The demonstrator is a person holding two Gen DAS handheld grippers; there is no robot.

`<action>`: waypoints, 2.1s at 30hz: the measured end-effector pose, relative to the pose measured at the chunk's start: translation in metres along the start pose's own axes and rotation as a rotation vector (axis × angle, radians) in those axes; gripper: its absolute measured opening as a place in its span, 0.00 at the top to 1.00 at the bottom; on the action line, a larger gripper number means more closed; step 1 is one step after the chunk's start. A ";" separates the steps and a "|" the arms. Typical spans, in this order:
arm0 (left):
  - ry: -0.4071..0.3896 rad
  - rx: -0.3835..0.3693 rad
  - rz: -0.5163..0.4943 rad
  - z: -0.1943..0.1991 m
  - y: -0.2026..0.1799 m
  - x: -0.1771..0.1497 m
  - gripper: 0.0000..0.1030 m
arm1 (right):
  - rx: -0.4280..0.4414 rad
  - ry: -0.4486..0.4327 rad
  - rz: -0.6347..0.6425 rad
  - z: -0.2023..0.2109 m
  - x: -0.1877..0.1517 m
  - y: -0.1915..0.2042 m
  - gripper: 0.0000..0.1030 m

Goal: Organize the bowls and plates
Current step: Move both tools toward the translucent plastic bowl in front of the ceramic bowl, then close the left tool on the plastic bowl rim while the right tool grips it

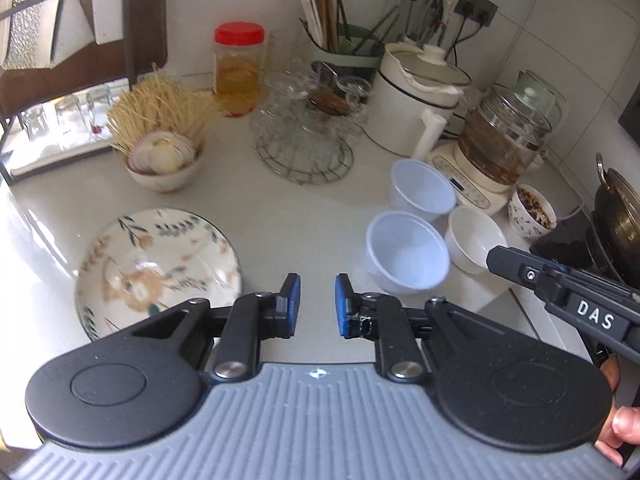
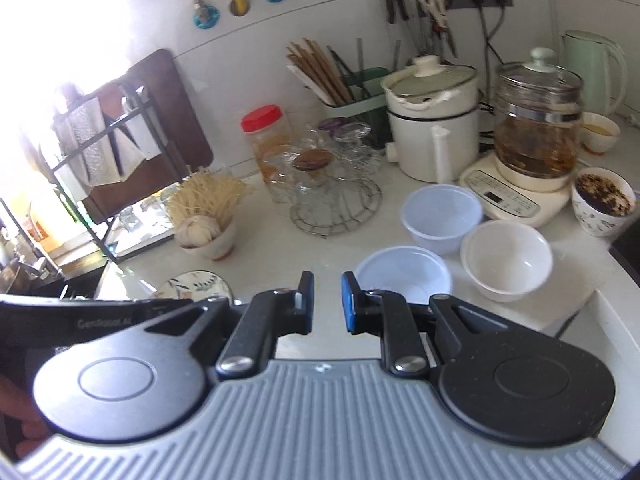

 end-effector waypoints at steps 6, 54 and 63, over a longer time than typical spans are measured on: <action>0.041 -0.028 -0.016 -0.017 -0.029 -0.016 0.80 | -0.030 0.006 -0.053 0.009 -0.012 -0.031 0.82; 0.329 -0.153 0.073 -0.209 -0.041 0.031 0.57 | -0.058 0.195 -0.487 -0.111 -0.040 -0.146 0.49; 0.397 -0.157 -0.018 -0.238 -0.050 0.028 0.67 | -0.078 0.221 -0.485 -0.136 -0.044 -0.149 0.49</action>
Point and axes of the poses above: each gripper's, at about its wrist camera, not at the fingertips, and z roughly against the way its jaws point, y to its left, x to its top, the point moved 8 cm from there along -z, roughly the way its jaws point, and after that the axes turned 2 degrees about -y, right-handed, at the moved point
